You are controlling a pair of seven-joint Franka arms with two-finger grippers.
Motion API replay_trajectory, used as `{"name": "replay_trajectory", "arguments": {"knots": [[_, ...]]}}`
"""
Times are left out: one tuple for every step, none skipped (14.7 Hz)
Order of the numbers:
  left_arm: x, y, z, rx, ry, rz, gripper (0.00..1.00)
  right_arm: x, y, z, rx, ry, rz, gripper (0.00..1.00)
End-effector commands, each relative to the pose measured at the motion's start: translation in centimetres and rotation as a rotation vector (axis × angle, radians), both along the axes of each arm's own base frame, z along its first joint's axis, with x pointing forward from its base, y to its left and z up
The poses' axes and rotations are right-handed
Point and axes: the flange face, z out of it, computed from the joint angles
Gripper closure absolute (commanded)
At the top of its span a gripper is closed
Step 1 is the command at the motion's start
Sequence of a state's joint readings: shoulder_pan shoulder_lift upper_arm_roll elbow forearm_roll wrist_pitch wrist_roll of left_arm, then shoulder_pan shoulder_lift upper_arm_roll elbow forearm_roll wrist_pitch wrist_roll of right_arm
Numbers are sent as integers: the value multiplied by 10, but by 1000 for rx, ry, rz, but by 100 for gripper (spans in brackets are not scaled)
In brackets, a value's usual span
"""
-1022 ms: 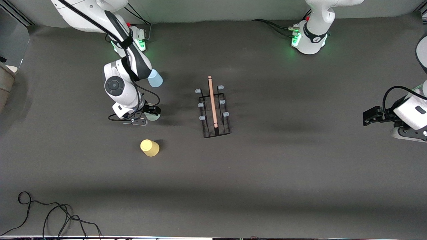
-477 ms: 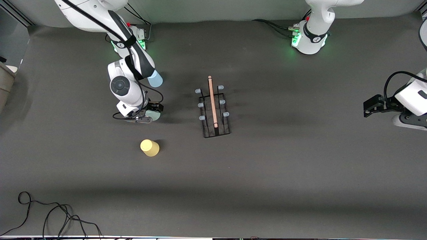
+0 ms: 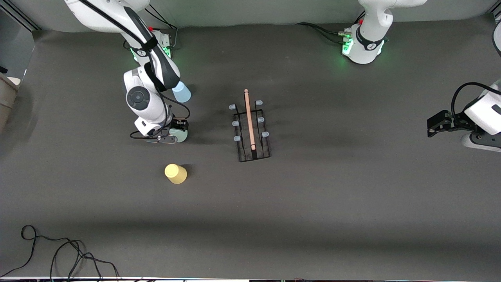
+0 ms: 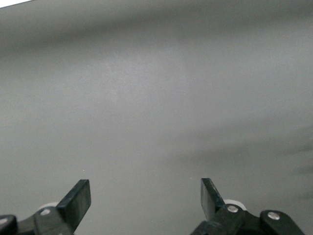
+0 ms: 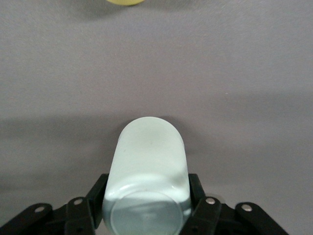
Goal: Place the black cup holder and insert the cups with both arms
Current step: 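Lift the green cup and carry it over the holder pegs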
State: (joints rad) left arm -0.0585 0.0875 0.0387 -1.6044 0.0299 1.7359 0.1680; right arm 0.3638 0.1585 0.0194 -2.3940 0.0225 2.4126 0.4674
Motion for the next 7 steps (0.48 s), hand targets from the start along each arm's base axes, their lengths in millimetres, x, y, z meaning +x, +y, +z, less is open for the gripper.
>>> {"name": "replay_trajectory", "arguments": {"knots": [[-10,0,2,5,-6,16,0,4,-4,58,17,-4,-12,100],[-10,-1,1,0,0,16,0,7,-2,78,29,6,-26,100],[-11,-1,3,0,-1,16,0,9,3,98,61,23,-50,100],[-12,-2,4,0,2,14,0,9,7,116,88,45,-68,100],[-12,-3,2,1,10,13,0,10,12,132,110,54,-88,100],[-12,-3,2,1,10,13,0,8,20,143,124,59,-128,100],[-12,-2,0,1,11,13,0,6,32,149,143,65,-171,100]]}}
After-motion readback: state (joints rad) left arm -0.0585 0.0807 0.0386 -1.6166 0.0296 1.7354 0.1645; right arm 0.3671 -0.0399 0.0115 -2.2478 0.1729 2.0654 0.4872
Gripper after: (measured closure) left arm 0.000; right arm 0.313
